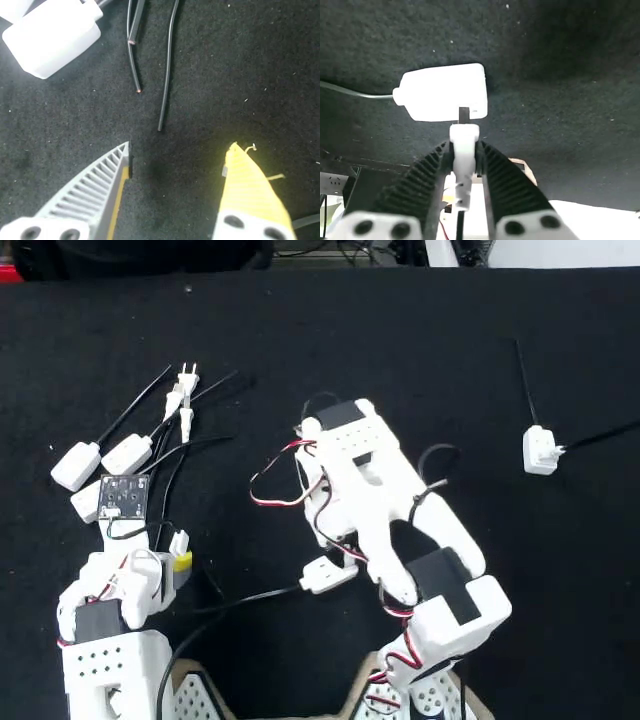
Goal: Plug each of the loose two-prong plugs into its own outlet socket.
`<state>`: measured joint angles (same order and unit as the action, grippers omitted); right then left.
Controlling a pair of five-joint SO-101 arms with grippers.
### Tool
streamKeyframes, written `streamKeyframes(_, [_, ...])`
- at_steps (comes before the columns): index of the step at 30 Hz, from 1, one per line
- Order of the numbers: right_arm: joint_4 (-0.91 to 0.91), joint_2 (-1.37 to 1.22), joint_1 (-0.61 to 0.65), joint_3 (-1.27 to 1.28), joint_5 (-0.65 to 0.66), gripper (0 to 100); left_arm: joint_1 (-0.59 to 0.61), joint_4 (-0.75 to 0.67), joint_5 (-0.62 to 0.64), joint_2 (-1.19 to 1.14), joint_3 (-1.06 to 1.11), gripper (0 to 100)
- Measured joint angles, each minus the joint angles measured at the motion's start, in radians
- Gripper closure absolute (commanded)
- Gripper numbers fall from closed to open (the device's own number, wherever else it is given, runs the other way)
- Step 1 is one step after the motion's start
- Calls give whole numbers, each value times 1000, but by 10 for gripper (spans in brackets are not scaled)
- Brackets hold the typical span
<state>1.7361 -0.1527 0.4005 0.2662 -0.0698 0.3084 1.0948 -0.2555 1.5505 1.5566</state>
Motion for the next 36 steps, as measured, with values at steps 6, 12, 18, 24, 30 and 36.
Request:
streamKeyframes(6, [0, 0, 2, 0, 0, 987, 0, 0, 0, 0, 0, 700])
streamKeyframes(12, [-9, 0, 2, 0, 31, 987, 0, 0, 0, 0, 0, 700])
streamKeyframes(18, [-9, -2, 2, 0, 31, 987, 0, 0, 0, 0, 0, 700])
streamKeyframes(24, [-8, -84, 2, -31, 31, 987, 0, 0, 0, 0, 0, 700])
streamKeyframes(30, [-8, -86, 2, -43, 58, 987, 0, 0, 0, 0, 0, 700])
streamKeyframes(36, [-8, -94, 0, -46, 78, 987, 0, 0, 0, 0, 0, 700])
